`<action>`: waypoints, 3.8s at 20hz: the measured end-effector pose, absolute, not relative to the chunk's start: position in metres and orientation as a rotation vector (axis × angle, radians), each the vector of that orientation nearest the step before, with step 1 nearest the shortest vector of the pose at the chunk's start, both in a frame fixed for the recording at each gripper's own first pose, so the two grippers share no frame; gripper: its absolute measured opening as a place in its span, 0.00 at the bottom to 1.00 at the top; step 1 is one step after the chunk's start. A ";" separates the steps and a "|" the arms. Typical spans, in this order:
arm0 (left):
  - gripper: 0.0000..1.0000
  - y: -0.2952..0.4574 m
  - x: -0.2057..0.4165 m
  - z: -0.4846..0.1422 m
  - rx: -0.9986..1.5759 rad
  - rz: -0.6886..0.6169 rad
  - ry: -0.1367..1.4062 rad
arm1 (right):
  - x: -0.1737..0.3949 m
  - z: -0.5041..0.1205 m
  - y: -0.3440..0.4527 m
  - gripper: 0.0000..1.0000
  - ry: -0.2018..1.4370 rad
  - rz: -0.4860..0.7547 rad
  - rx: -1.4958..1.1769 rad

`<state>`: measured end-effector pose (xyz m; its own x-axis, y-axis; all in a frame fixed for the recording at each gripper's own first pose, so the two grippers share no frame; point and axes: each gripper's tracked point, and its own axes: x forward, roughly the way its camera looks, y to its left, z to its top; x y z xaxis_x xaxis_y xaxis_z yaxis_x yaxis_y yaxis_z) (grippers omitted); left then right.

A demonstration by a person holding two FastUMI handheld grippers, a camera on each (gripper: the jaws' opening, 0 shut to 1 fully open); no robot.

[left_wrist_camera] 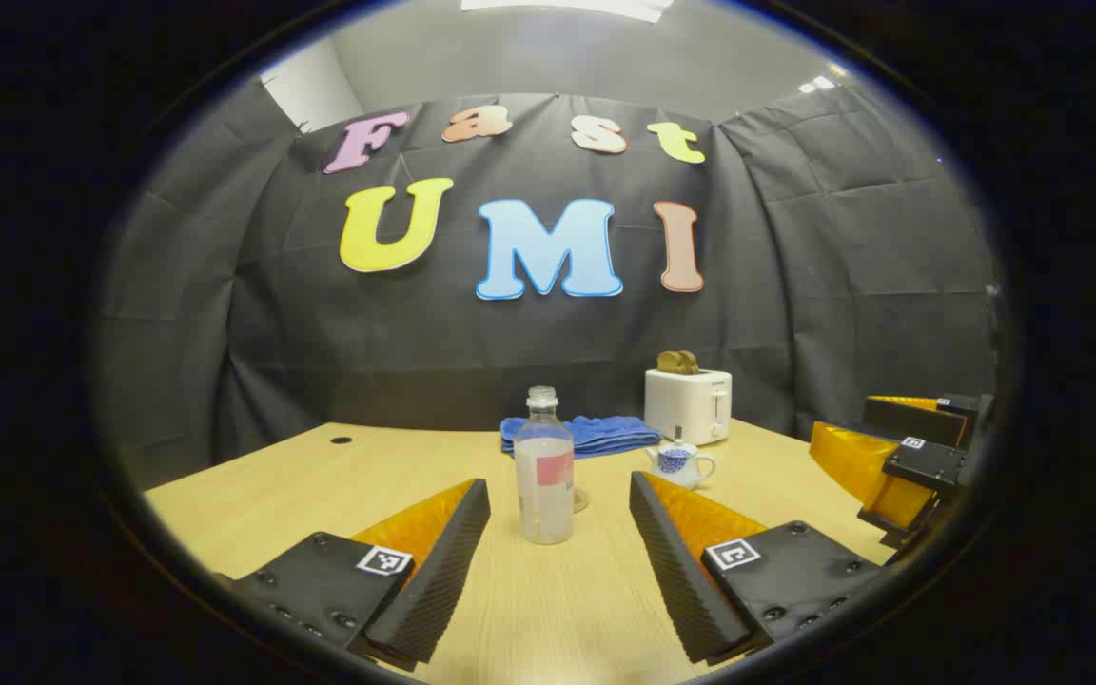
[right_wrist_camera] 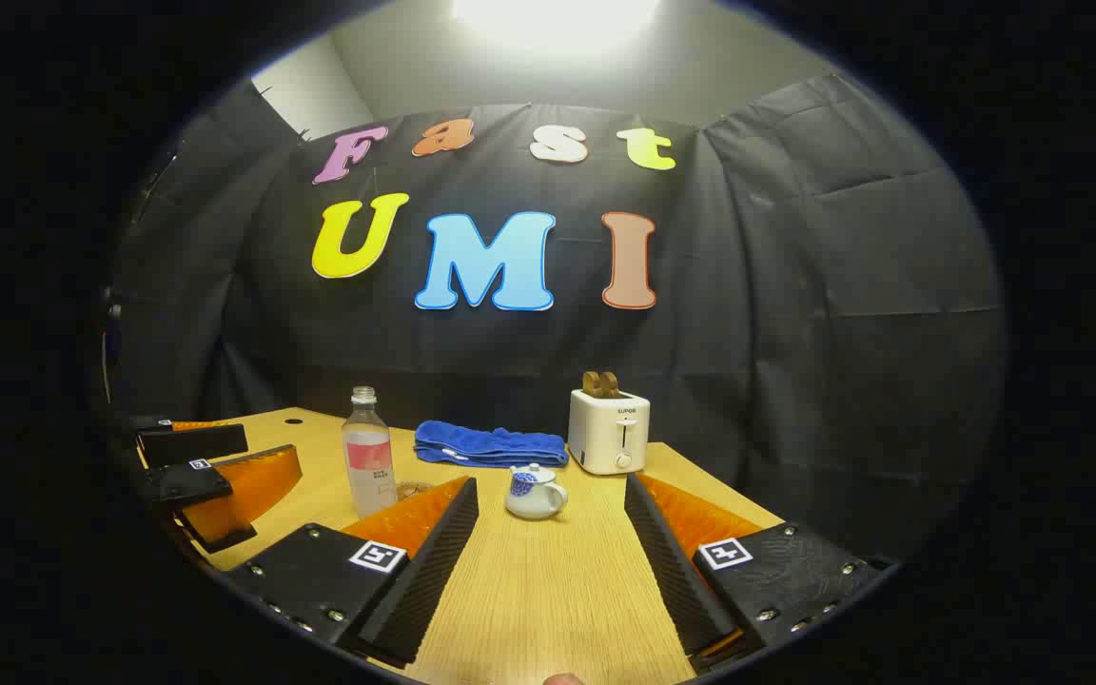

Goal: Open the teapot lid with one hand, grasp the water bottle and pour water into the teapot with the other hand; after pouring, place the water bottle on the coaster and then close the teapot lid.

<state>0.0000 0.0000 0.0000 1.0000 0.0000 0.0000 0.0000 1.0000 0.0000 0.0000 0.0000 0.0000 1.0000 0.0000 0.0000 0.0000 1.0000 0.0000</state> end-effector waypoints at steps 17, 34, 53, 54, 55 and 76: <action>1.00 0.006 0.083 -0.008 0.014 -0.049 0.026 | 0.108 0.011 0.032 0.96 0.012 0.087 0.010; 1.00 0.014 0.170 -0.050 0.043 -0.077 0.098 | 0.228 -0.049 0.031 0.96 0.140 0.032 0.040; 1.00 0.016 0.189 -0.066 0.029 -0.116 0.131 | 0.302 -0.109 0.016 0.53 0.279 -0.047 0.039; 1.00 0.017 0.190 -0.066 0.031 -0.116 0.135 | 0.302 -0.108 0.017 0.53 0.282 -0.043 0.042; 1.00 0.017 0.188 -0.068 0.031 -0.114 0.137 | 0.302 -0.108 0.018 0.53 0.286 -0.041 0.041; 0.86 0.018 0.185 -0.071 0.017 -0.121 0.148 | 0.297 -0.079 0.010 0.07 0.131 -0.083 0.050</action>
<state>0.1847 0.0184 -0.0709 0.9818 -0.1186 -0.1483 0.1212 0.9926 0.0083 0.2972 0.0103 -0.0795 0.9880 -0.0796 -0.1321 0.0861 0.9953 0.0442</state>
